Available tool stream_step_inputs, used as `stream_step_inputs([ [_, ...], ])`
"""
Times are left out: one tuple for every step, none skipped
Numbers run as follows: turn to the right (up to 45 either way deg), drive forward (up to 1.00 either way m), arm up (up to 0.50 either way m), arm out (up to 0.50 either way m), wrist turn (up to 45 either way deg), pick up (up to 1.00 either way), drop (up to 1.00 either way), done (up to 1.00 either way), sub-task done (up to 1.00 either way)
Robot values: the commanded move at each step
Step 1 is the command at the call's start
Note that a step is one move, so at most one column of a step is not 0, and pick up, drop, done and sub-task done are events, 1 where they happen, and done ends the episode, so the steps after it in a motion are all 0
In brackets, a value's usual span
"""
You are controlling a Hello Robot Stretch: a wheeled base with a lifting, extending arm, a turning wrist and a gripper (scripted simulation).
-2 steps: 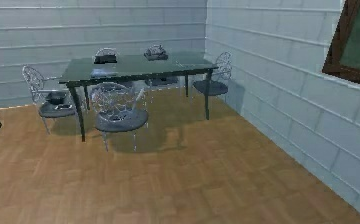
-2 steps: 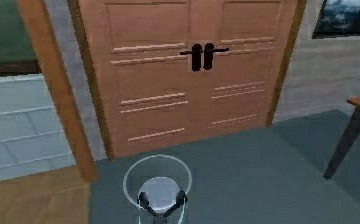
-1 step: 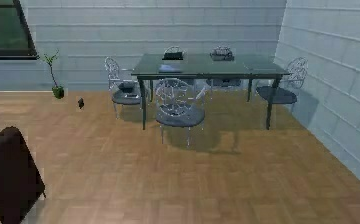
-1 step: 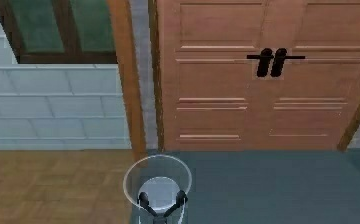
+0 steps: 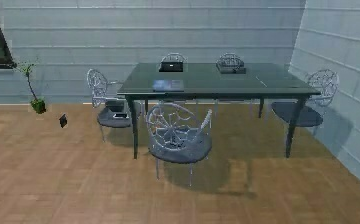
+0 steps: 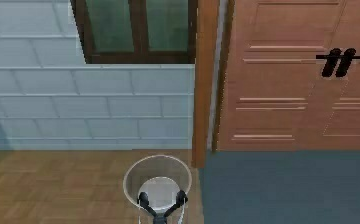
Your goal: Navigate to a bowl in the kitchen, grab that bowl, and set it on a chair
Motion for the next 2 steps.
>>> stream_step_inputs([
  [-33.0,0.00,0.00,0.00,0.0,0.00,0.00,0.00,0.00],
  [-3.0,0.00,0.00,0.00,0.0,0.00,0.00,0.00,0.00],
])
